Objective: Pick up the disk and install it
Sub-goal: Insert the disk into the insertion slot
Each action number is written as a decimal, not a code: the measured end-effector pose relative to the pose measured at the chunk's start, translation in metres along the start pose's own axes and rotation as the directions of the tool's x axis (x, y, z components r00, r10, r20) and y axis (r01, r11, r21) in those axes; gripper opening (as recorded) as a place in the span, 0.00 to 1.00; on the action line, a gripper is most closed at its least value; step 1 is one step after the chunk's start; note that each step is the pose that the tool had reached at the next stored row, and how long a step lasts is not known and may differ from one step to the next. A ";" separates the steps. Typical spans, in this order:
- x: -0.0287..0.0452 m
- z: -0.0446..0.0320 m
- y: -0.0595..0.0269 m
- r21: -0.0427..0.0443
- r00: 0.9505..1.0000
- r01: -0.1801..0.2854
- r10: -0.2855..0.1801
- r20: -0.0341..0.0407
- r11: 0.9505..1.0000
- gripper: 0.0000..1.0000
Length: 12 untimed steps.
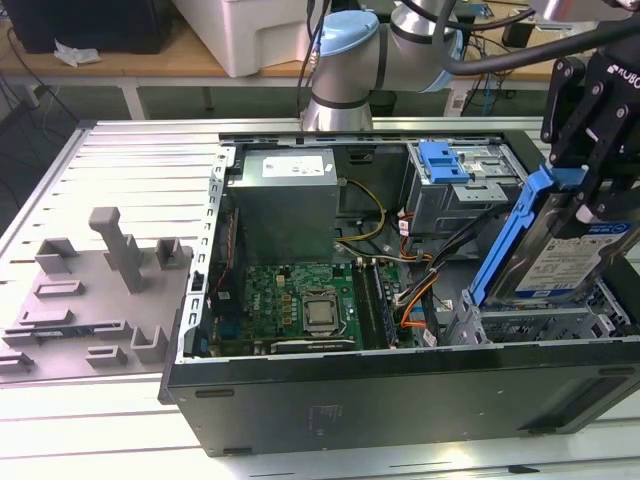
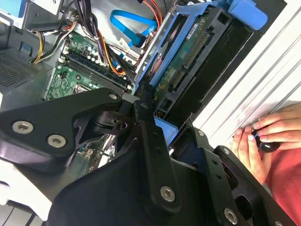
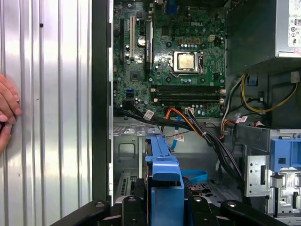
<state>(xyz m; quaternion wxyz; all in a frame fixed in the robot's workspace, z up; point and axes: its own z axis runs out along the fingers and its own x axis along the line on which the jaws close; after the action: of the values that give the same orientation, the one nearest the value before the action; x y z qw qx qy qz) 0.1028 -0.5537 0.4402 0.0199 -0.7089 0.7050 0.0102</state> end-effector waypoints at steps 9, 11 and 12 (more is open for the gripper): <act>0.0002 0.0044 0.0001 0.000 1.000 0.000 0.000 0.000 1.000 0.36; 0.0002 0.0054 0.0001 0.000 1.000 0.000 0.000 0.000 1.000 0.36; 0.0003 0.0057 0.0001 0.000 1.000 0.000 0.000 0.000 1.000 0.36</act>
<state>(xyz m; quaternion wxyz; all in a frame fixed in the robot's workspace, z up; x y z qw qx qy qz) 0.1028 -0.5538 0.4345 0.0200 -0.7089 0.7050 0.0103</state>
